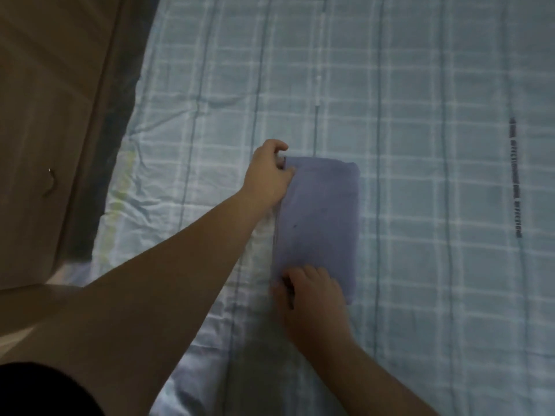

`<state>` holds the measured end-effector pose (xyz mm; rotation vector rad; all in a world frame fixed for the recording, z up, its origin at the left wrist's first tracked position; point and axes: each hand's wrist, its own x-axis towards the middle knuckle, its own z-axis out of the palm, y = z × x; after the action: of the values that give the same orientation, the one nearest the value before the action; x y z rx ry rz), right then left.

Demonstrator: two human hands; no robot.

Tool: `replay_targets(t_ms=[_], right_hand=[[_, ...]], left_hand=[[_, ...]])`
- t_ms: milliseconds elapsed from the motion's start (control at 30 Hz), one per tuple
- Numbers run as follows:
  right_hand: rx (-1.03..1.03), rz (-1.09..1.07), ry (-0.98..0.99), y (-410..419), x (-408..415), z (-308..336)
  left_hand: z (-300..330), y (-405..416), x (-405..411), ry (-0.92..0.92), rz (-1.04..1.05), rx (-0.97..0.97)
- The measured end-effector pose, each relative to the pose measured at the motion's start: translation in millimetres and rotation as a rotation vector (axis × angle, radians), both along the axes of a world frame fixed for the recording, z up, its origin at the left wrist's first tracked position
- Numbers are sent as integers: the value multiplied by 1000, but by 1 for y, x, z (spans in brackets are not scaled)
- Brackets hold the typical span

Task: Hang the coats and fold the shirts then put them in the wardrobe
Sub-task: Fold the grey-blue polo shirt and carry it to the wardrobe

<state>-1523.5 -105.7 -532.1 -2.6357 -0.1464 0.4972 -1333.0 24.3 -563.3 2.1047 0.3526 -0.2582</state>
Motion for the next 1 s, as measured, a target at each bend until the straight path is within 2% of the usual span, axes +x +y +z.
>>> replay_targets(t_ms=[67, 167, 233, 300, 367, 467, 700, 867, 1000], right_hand=[[120, -34, -85, -13, 9, 11], [164, -105, -329, -39, 28, 15], [131, -91, -348, -55, 37, 3], [88, -40, -298, -66, 41, -15], [60, 63, -227, -72, 39, -36], [10, 188, -152, -74, 30, -60], [-1, 179, -147, -71, 33, -66], [256, -101, -205, -79, 24, -42], [162, -23, -268, -80, 1, -38]], left_hand=[[3, -1, -17, -105, -1, 44], [14, -10, -54, -241, -108, 157], [17, -26, -82, -345, -203, 213], [12, -44, -111, -413, -393, 328], [2, -61, -136, -370, -507, 468], [-14, -72, -161, -274, -455, 572], [-36, -65, -166, -213, -476, 643], [-11, -57, -133, -246, -544, 657], [1, -54, -70, -329, -634, 742]])
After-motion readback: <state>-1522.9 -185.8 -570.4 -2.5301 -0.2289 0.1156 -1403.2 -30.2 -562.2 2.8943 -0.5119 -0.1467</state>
